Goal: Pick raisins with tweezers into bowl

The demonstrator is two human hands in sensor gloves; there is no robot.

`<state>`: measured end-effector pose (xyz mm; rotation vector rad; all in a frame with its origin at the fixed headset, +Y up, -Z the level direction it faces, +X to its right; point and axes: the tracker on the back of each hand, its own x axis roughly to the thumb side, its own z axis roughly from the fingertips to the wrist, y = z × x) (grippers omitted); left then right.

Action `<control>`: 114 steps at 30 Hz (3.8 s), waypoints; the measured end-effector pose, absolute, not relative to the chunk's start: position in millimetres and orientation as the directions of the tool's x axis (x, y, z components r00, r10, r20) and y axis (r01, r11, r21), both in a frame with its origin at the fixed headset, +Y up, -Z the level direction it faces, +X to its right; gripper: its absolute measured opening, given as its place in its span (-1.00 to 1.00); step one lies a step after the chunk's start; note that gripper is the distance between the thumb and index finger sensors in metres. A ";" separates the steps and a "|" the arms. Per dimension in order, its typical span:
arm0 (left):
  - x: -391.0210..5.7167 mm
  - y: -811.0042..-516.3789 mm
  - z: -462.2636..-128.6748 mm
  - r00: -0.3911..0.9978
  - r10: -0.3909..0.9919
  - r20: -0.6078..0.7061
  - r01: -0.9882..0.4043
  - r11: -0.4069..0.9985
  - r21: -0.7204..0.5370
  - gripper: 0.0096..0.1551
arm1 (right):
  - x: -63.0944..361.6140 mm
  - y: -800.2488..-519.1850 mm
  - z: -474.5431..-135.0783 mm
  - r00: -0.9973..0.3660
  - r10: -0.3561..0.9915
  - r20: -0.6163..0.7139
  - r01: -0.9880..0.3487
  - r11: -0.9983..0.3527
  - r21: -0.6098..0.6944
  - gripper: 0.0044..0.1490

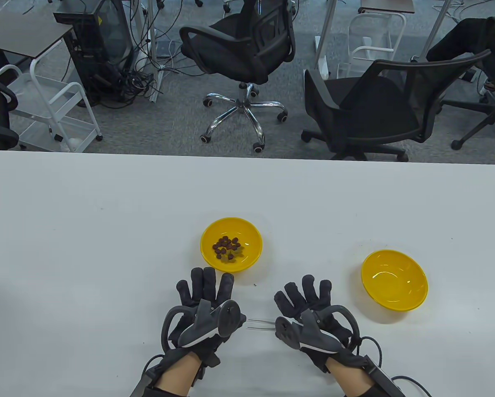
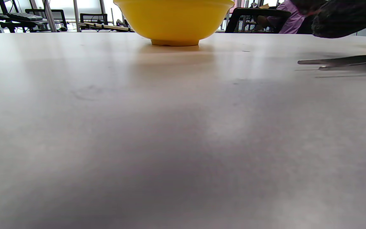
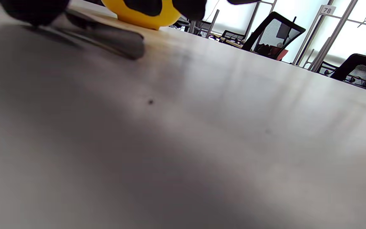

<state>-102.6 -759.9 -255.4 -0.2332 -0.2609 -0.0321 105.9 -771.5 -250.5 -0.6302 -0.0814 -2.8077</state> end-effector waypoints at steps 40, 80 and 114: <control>-104.4 -759.1 -257.4 0.973 0.002 0.229 0.042 0.981 -0.188 0.12 | 130.9 -745.3 -258.6 -0.932 -0.019 0.361 0.004 -0.999 -0.043 -0.41; -137.4 -752.7 -298.0 0.875 0.471 -0.111 -0.484 0.842 -0.238 0.08 | 165.6 -713.7 -256.7 -0.943 0.158 0.293 -0.219 -0.957 -0.189 -0.36; -140.3 -758.3 -377.9 0.816 0.388 -0.428 -0.483 0.865 -0.136 -0.36 | 165.5 -714.5 -259.8 -0.962 0.131 0.241 -0.173 -0.972 -0.161 -0.36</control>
